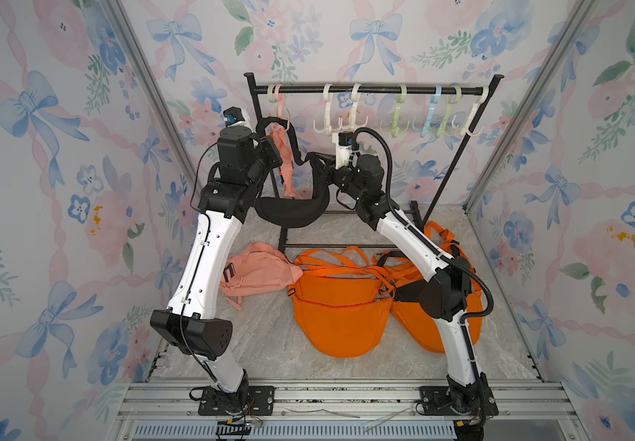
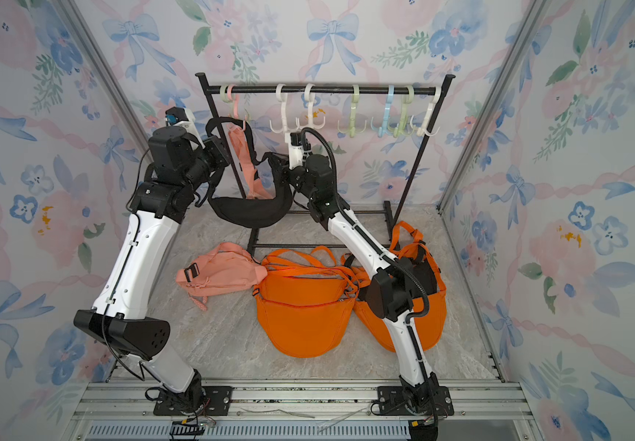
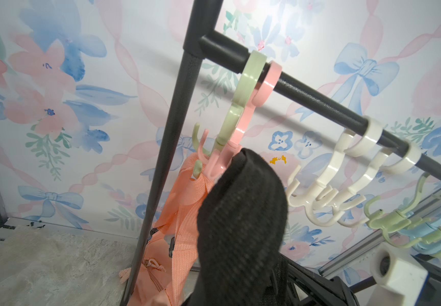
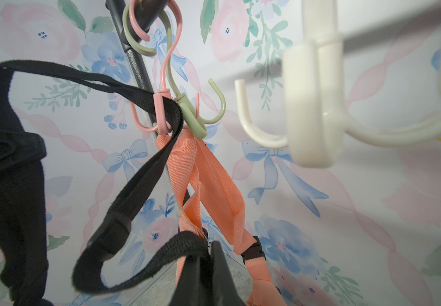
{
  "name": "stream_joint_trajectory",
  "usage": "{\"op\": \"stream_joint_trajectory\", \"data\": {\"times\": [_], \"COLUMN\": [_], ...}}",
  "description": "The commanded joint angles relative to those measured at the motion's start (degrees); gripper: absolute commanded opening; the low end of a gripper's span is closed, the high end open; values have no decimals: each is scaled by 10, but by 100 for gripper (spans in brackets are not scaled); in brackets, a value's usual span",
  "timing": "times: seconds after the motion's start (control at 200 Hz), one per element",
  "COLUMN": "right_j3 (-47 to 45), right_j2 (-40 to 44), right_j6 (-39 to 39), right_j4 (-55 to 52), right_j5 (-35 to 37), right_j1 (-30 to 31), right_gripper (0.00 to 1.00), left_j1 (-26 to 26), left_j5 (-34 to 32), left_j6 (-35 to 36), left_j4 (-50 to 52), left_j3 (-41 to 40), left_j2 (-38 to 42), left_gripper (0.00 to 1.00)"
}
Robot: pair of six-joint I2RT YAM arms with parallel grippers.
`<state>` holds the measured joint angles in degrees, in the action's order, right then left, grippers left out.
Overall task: Take the bag off the hook
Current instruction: Pick up the bag from the hook.
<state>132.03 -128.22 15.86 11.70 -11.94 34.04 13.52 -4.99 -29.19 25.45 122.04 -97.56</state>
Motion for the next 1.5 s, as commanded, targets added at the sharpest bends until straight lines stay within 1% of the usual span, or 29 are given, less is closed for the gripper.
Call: {"op": "stream_joint_trajectory", "data": {"times": [0.0, 0.115, 0.185, 0.36, 0.47, 0.71, 0.9, 1.08, 1.185, 1.31, 1.34, 1.36, 1.425, 1.495], "right_j3": [-25, -54, -57, -65, -102, -206, -245, -286, -313, -356, -370, -378, -410, -439], "right_j2": [51, 71, 77, 90, 113, 185, 225, 260, 285, 326, 331, 352, 382, 412], "right_j6": [-4, 3, 11, 54, 70, 62, 47, 42, 45, 45, 37, 30, 3, -47], "right_j4": [52, 73, 67, 68, 94, 157, 167, 182, 184, 174, 171, 168, 157, 136], "right_j5": [10, 17, 24, 28, 35, 74, 96, 109, 103, 93, 94, 96, 108, 126], "right_j1": [-7, -13, -19, -39, -49, -62, -65, -68, -68, -63, -59, -56, -39, -10], "right_gripper": [0, 0, 0, 0, 0, 0, 0, 0, 0, 0, 0, 0, 0, 0], "left_j1": [10, 17, 21, 44, 59, 93, 101, 103, 103, 103, 103, 102, 103, 102], "left_j5": [25, 35, 53, 83, 103, 148, 155, 166, 152, 96, 77, 65, 24, -22], "left_j6": [3, 7, 11, 33, 45, 74, 81, 82, 86, 96, 100, 102, 108, 113], "left_j4": [-1, -1, -1, -1, -1, -1, -1, 0, 0, 0, -1, 0, -1, -1], "left_j3": [26, 48, 65, 105, 126, 164, 184, 180, 159, 94, 72, 56, 3, -57], "left_j2": [-19, -31, -40, -60, -68, -85, -92, -83, -61, -8, 7, 20, 58, 101], "left_gripper": [0, 0, 0, 0, 0, 0, 0, 0, 0, 0, 0, 0, 0, 0]}}
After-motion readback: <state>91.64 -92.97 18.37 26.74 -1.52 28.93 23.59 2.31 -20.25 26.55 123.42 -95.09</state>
